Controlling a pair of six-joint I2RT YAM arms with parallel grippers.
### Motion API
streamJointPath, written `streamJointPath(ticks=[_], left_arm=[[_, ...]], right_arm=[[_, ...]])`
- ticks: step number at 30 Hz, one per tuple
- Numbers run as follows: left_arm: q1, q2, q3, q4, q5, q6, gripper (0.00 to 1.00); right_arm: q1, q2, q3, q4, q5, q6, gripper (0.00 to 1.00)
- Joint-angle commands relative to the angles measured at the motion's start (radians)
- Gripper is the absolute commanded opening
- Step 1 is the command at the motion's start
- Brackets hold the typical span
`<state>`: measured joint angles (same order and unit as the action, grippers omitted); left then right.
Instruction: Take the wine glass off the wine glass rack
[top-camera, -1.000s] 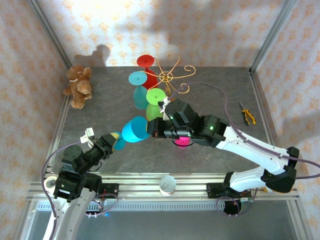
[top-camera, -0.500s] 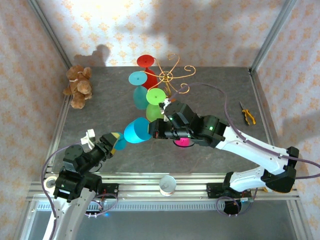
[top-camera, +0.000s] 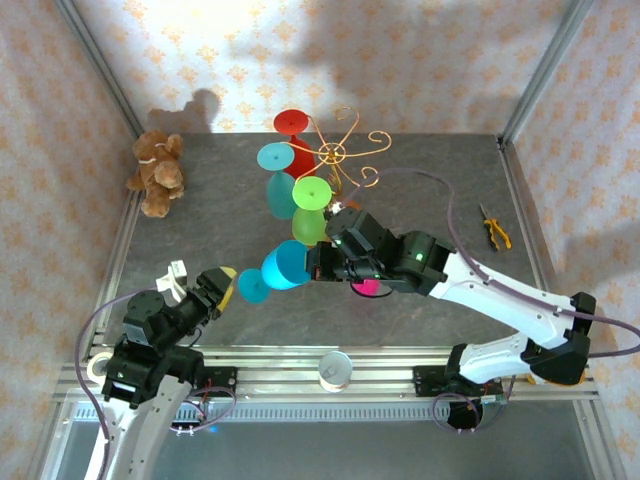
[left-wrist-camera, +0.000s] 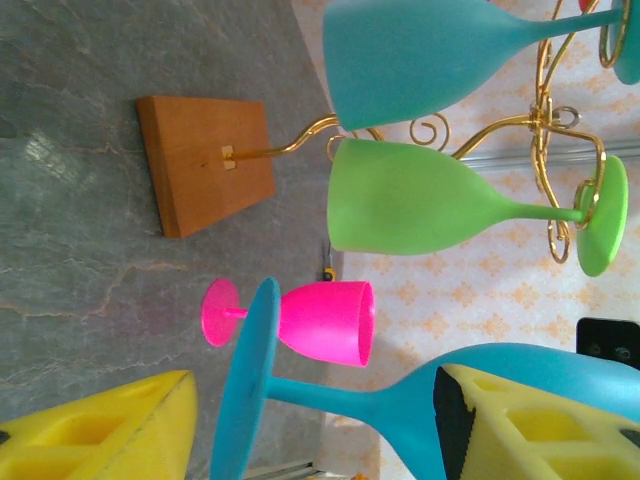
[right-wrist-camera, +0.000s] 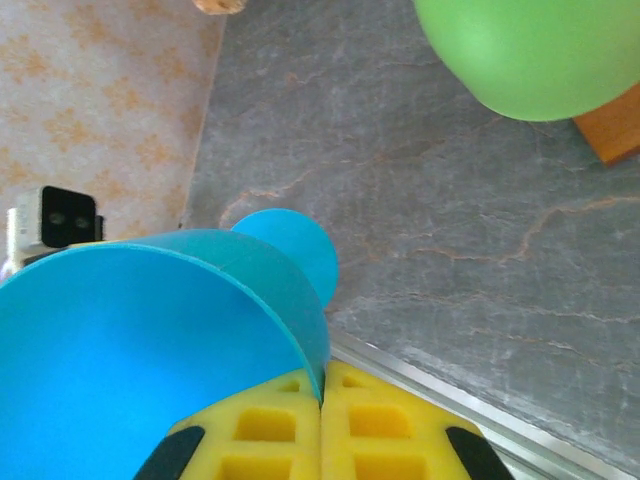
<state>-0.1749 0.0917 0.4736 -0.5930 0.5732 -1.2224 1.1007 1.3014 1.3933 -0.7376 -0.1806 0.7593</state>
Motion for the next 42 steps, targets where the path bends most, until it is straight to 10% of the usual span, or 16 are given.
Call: streamJointPath(ticks=[1,42], left_arm=[[-0.002,-0.004,0.04,-0.072,-0.055,0.053,0.62],[-0.001,0.113,0.083,-0.041,-0.134,0.165,0.62]], right_arm=[[0.005,0.006,-0.018,-0.054,0.055,0.005,0.0],[-0.072,0.16,-0.04,-0.323,0.226,0.017,0.0]])
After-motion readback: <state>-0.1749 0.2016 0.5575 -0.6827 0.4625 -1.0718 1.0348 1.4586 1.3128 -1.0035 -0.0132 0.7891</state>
